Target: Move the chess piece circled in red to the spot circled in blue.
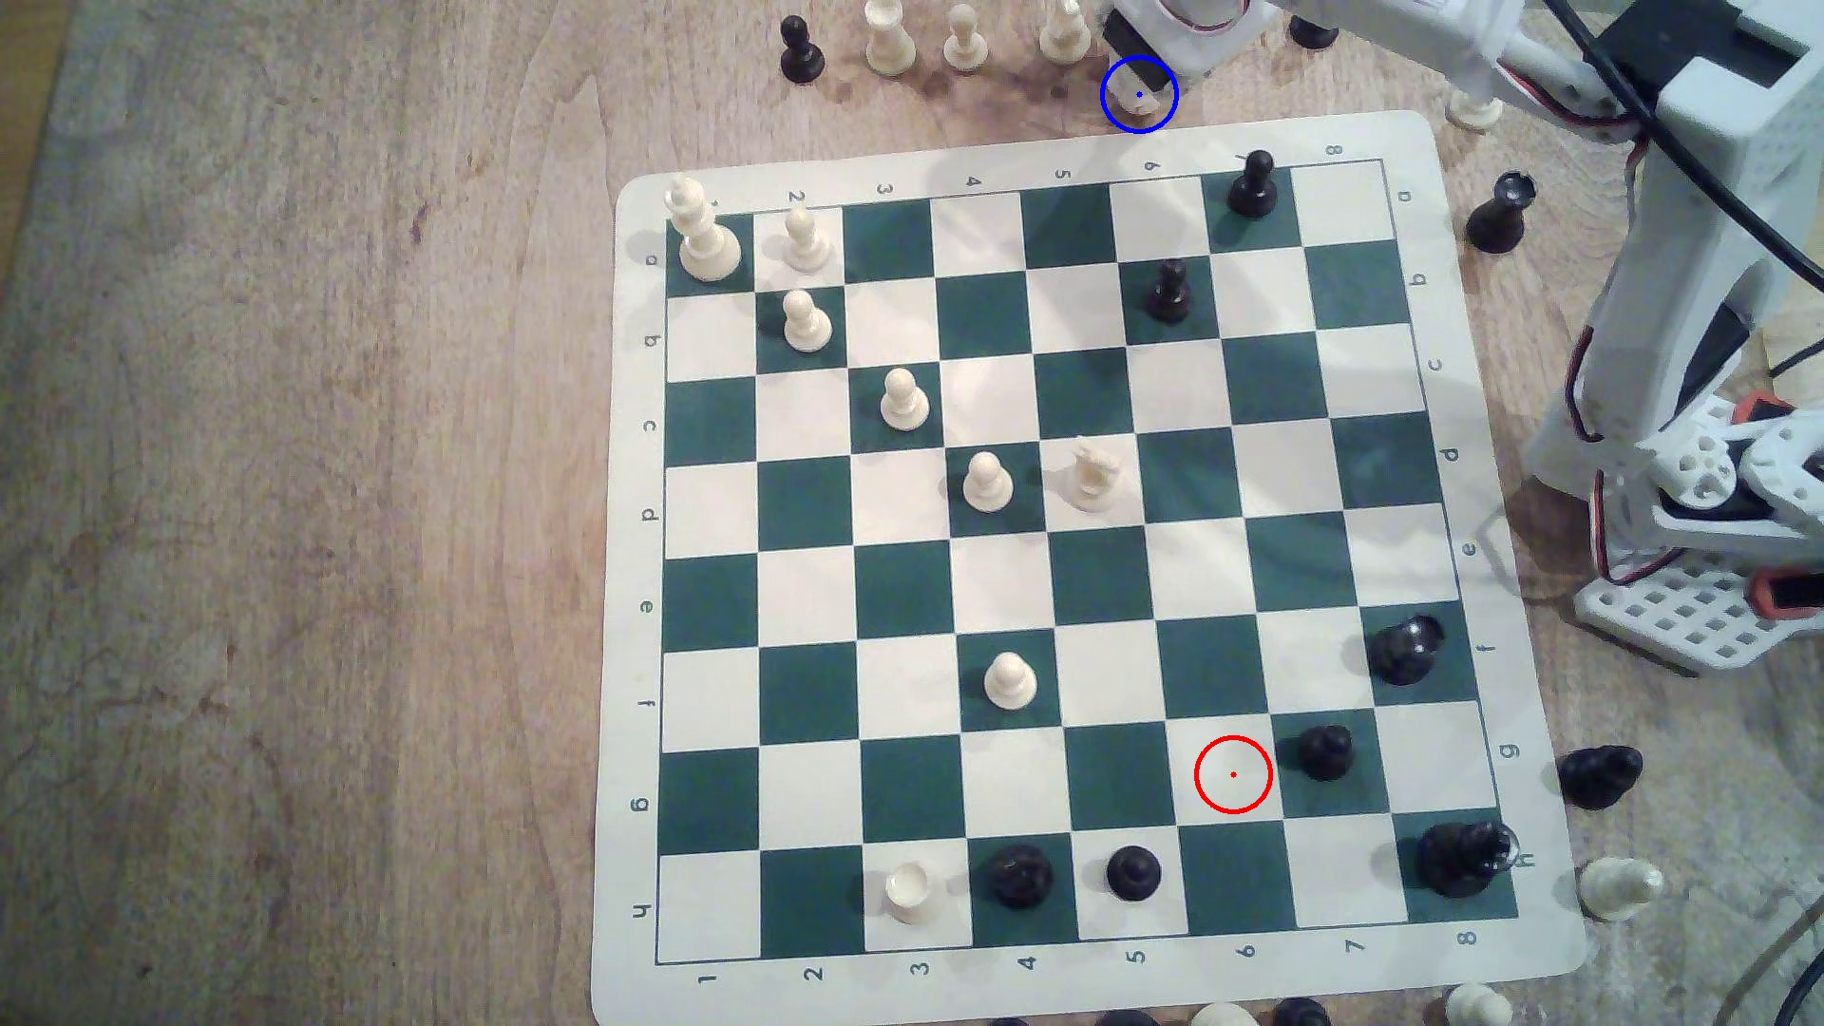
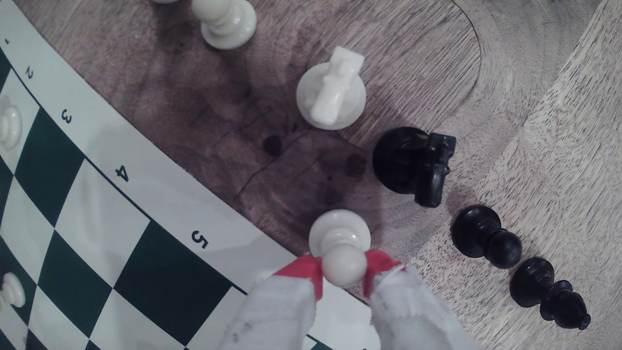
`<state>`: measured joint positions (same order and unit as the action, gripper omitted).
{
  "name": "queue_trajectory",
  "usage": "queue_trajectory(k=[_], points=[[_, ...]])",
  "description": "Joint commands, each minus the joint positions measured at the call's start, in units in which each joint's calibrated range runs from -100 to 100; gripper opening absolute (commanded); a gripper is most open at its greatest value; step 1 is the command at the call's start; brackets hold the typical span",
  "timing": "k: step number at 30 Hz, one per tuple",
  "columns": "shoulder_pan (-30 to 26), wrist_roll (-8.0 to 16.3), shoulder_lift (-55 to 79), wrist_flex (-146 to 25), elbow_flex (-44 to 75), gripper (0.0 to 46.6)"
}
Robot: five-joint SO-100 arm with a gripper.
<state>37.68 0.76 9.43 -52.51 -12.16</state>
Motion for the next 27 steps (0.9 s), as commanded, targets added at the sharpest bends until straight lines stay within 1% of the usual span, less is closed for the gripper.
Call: queue_trajectory(k=[1, 14, 15, 18, 19, 21, 27], points=[[0.0, -0.4, -1.4, 0.7, 0.2, 0.4], [-0.3, -0.8, 0.2, 1.3, -1.1, 0.3], [-0.2, -0.8, 0.1, 1.6, -1.2, 4.4], [0.0, -0.8, -0.4, 1.9, -1.3, 12.8], [0.0, -0.8, -1.0, 1.9, -1.3, 16.3], [0.1, -0.8, -2.1, 1.9, -1.4, 18.3], [0.3, -1.0, -5.9, 0.0, -3.7, 20.3]])
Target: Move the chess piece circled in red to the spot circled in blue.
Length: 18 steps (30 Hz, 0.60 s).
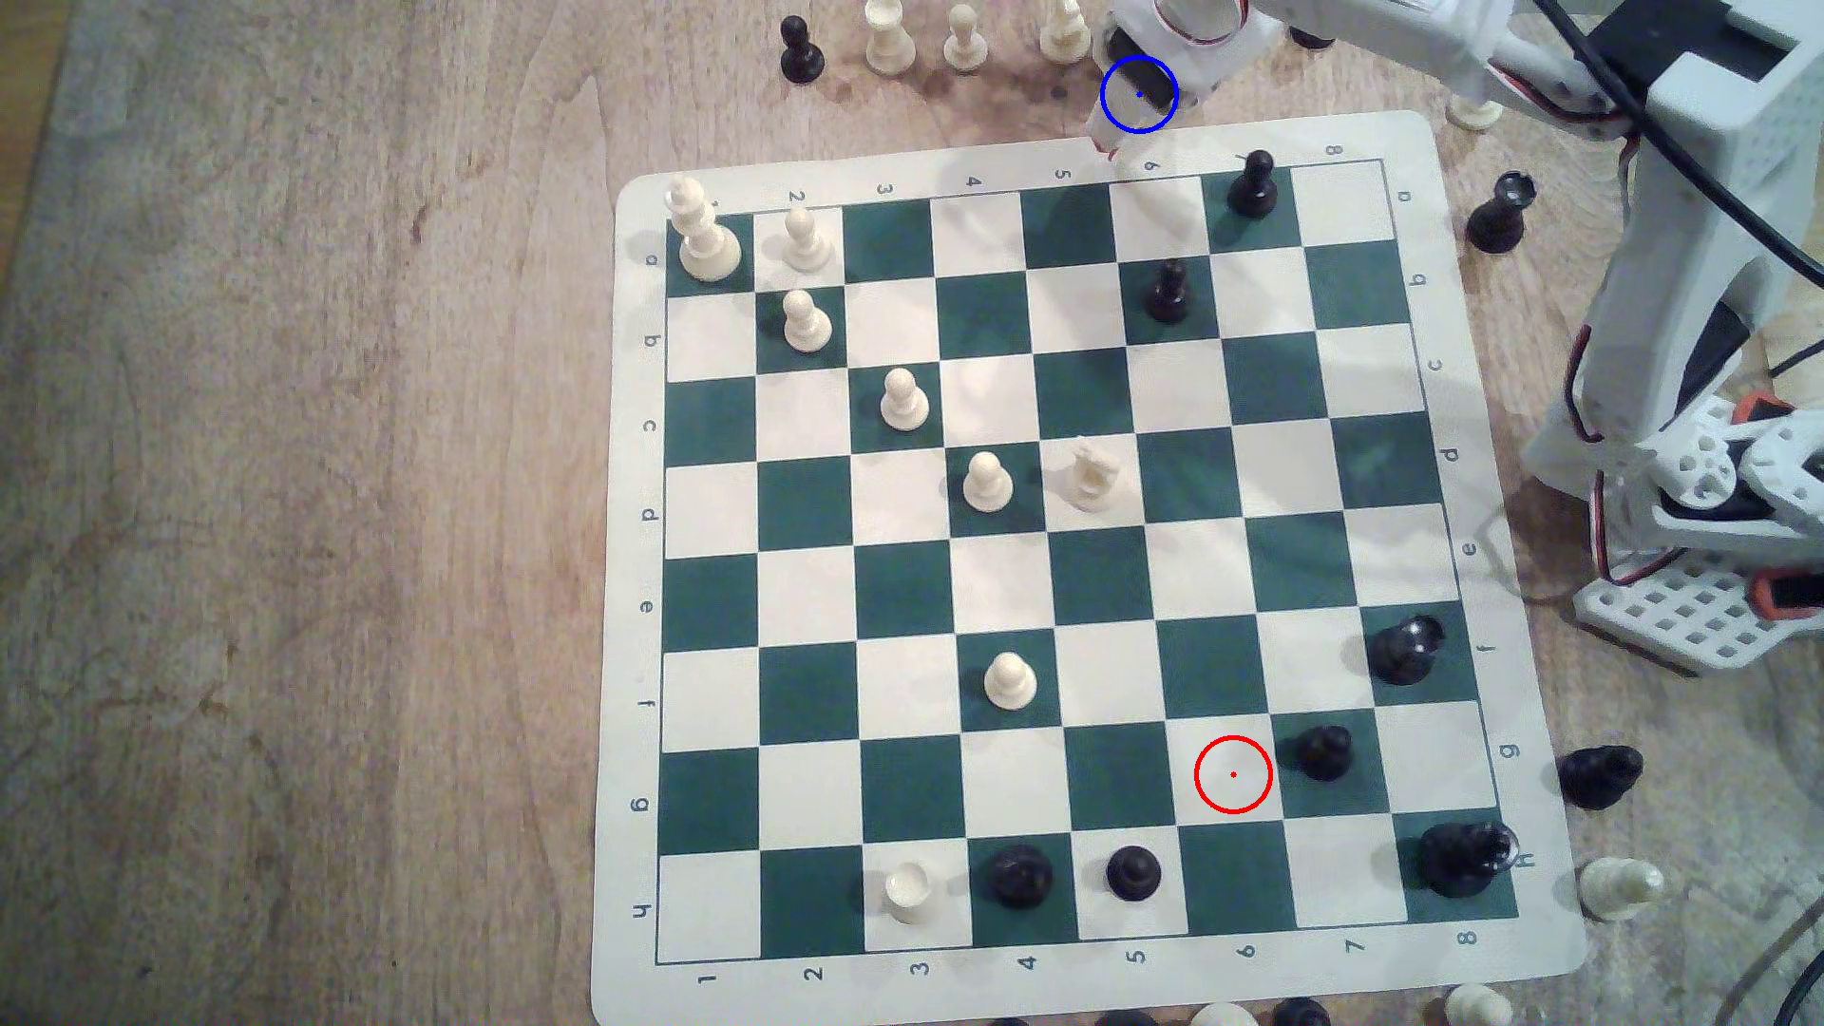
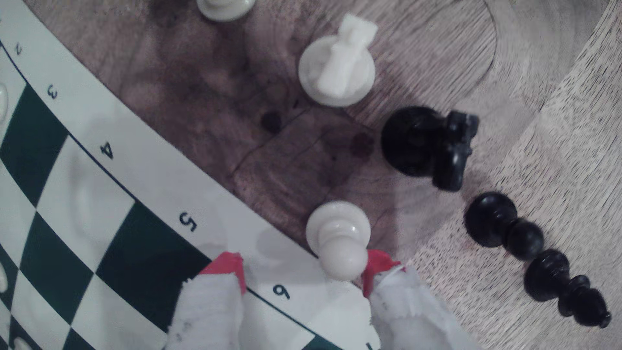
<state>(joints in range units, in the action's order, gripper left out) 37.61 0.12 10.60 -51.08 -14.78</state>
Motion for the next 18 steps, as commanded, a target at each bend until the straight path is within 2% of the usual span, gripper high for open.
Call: queue_trajectory(k=[1, 5, 9, 18], points=[[0.4, -0.4, -9.5, -2.3, -2.3, 20.5], [0.2, -0.4, -15.2, -3.9, -4.9, 20.6], [-0.2, -1.1, -24.9, -3.1, -13.0, 20.1], [-3.9, -2.5, -51.9, -0.8, -36.3, 23.0]])
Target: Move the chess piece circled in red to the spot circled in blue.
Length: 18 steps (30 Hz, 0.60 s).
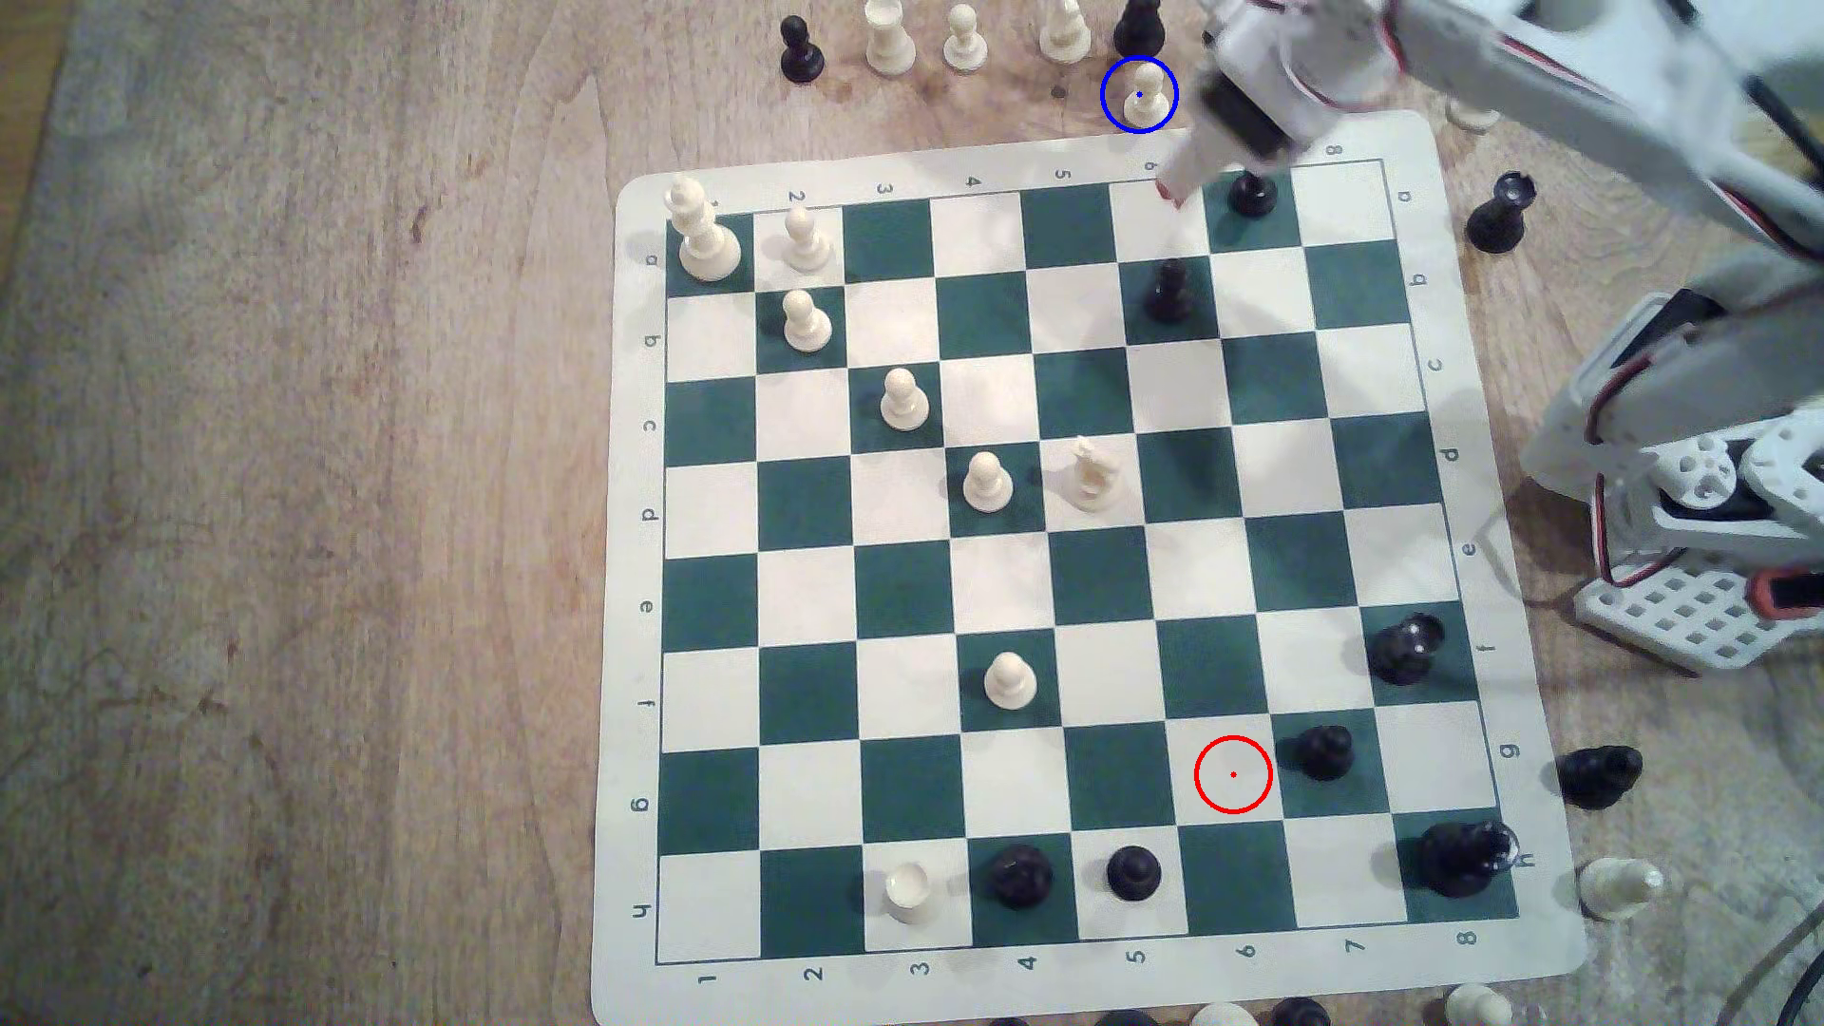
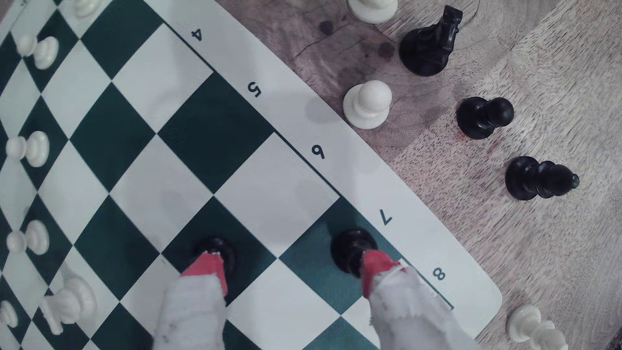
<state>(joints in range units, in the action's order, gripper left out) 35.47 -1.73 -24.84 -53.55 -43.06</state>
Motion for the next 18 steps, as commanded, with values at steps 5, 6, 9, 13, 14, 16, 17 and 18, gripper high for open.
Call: queue_trajectory(k=[5, 6, 9, 13, 14, 16, 17, 18], points=[[-8.7, -0.8, -31.4, 6.1, -21.9, 23.0], [-9.9, -0.8, -33.5, 8.7, -24.4, 23.0], [-14.2, -0.8, -40.2, 16.9, -32.9, 21.5], [-19.0, -0.8, -45.1, 24.1, -39.9, 18.0], [-20.6, -0.8, -45.1, 28.3, -41.4, 16.1], [-22.3, -0.8, -45.6, 35.3, -44.2, 14.6], [-23.5, -0.8, -46.5, 39.5, -46.4, 12.6], [-25.9, -1.4, -49.3, 47.5, -51.1, 6.5]])
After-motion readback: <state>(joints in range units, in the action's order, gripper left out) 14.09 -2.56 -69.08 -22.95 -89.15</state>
